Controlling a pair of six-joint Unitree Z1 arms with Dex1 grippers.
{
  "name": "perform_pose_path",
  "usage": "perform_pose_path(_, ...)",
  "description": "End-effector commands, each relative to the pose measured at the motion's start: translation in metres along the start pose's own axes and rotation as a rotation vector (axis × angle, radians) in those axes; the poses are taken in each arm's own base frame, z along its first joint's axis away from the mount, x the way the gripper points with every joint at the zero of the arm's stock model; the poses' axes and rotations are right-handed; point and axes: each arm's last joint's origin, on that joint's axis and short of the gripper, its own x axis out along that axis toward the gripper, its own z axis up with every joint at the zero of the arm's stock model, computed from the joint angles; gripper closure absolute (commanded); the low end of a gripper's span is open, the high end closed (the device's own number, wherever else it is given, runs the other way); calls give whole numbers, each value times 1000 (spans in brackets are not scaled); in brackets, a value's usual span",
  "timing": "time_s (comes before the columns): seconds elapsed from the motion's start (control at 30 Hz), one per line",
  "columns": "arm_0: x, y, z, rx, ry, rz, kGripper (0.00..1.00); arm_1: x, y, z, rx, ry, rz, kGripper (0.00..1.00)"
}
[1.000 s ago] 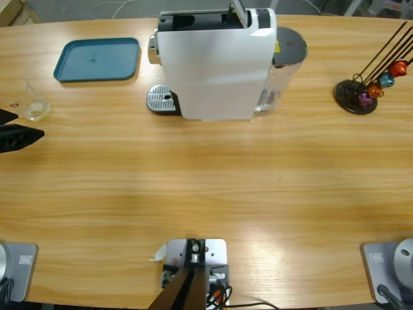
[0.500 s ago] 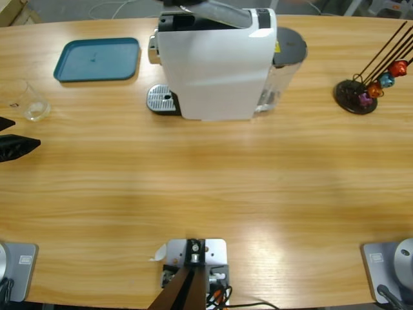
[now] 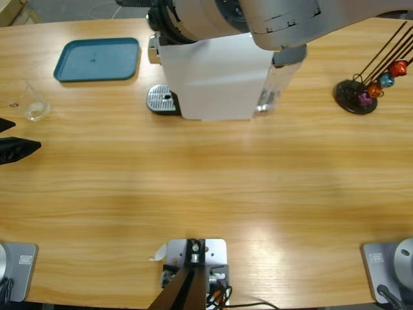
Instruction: Pour coffee
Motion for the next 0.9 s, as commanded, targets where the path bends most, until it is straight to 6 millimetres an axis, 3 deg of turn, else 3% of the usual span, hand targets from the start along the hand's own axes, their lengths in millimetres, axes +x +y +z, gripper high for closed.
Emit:
perform_pose_path(0.03,-8,8,-13,7,-33,52,90,31,-36,-44,-222,186,-75,1000)
perform_pose_path(0.07,-9,9,-13,14,-41,71,35,15,-32,-32,-277,154,-26,1000)
perform_pose_path(0.1,-9,10,-13,20,-45,88,11,-2,-27,-19,-320,112,2,790)
perform_pose_path(0.13,-8,11,-12,28,-48,109,9,-24,-19,-5,-377,60,32,179)
perform_pose_path(0.17,-7,12,-11,31,-49,136,9,-49,-12,8,-420,2,68,4)
perform_pose_path(0.27,-2,23,-8,-31,-39,261,9,-124,-4,42,-463,-104,153,0)
perform_pose_path(0.33,5,31,-6,-91,-15,328,9,-155,-11,42,-467,-109,161,0)
perform_pose_path(0.4,17,42,-3,-146,25,399,9,-173,-24,27,-474,-86,154,0)
perform_pose_path(0.6,48,79,9,-287,13,576,0,-202,-59,-18,-448,-12,134,0)
perform_pose_path(0.73,67,96,16,-303,20,664,0,-200,-65,-27,-431,20,123,0)
perform_pose_path(0.9,83,114,0,-353,36,729,0,-191,-64,-31,-429,48,113,0)
